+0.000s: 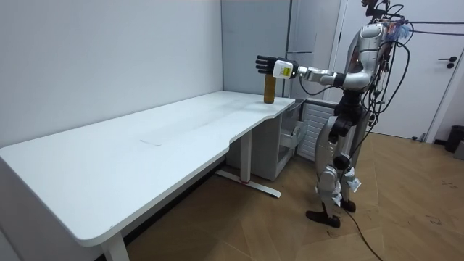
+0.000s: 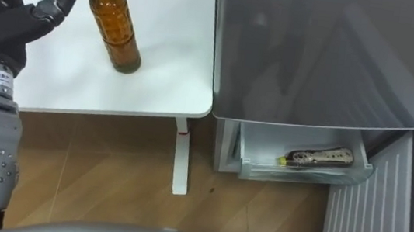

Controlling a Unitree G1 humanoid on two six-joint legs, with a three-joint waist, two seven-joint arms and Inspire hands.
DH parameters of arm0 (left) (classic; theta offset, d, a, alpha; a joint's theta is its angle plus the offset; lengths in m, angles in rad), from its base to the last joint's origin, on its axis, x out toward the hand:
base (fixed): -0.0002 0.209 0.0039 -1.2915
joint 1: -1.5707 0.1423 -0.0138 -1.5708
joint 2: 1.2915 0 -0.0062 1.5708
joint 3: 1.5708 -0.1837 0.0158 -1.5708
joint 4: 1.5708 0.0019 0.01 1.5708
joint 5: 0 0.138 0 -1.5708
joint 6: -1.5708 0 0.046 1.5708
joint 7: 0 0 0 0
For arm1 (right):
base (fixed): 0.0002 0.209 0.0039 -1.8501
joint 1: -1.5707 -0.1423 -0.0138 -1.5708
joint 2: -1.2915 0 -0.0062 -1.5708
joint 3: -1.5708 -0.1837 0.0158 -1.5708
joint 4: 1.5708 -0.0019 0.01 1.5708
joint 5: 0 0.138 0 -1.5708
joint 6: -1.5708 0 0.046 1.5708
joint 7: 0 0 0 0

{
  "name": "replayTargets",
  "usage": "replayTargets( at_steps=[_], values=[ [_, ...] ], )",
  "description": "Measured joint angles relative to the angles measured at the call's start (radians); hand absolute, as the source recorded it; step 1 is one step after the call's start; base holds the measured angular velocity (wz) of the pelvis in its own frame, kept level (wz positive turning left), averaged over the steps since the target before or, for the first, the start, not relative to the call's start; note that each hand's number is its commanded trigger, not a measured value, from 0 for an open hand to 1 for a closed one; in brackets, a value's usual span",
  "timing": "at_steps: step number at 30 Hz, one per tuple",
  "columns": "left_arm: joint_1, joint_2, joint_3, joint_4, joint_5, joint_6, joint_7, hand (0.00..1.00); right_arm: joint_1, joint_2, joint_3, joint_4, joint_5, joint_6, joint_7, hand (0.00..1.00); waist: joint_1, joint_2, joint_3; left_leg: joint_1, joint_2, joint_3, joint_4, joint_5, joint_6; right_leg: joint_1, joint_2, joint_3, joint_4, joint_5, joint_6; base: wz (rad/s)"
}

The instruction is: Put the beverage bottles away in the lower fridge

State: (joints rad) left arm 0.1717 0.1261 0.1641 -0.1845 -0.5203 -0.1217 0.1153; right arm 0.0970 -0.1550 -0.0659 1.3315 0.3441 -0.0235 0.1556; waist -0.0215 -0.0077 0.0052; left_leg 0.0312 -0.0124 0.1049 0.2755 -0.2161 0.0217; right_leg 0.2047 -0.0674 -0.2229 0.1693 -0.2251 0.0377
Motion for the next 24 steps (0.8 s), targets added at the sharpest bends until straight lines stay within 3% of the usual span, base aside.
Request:
replayTargets(
  at_steps=[16,24],
  values=[
    [0.000,0.000,-0.013,0.000,0.007,0.046,-0.106,0.00,-0.005,0.001,0.005,0.000,0.000,0.004,0.000,0.00,-0.001,-0.004,-0.0008,-0.005,0.000,0.002,-0.004,0.000,0.000,-0.011,0.000,0.000,0.001,0.000,0.000,0.00],
    [0.000,0.000,-0.025,0.000,0.055,0.051,-0.133,0.00,-0.007,0.001,0.004,0.001,-0.016,0.003,0.006,0.00,-0.002,-0.006,0.0011,-0.005,0.000,0.002,-0.002,0.000,0.000,-0.013,0.000,-0.001,-0.001,0.000,0.000,0.00]
  ],
)
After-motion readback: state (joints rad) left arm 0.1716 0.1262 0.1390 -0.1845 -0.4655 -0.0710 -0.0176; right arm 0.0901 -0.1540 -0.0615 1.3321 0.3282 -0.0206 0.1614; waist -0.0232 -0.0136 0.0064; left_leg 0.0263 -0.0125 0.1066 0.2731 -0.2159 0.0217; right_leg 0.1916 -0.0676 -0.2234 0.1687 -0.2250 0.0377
